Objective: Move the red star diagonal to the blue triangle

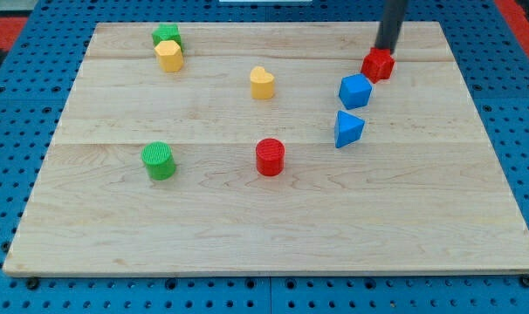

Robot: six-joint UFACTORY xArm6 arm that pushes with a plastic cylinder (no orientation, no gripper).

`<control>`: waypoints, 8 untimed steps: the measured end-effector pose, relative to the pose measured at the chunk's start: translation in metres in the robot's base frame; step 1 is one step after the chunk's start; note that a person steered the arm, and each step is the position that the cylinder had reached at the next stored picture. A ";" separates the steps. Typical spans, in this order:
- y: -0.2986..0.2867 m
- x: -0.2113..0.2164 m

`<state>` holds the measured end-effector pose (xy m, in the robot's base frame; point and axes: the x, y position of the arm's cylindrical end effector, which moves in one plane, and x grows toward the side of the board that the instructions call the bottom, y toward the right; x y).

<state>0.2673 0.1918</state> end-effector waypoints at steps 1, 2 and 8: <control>0.039 0.026; 0.027 0.037; -0.346 -0.075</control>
<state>0.1925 -0.1540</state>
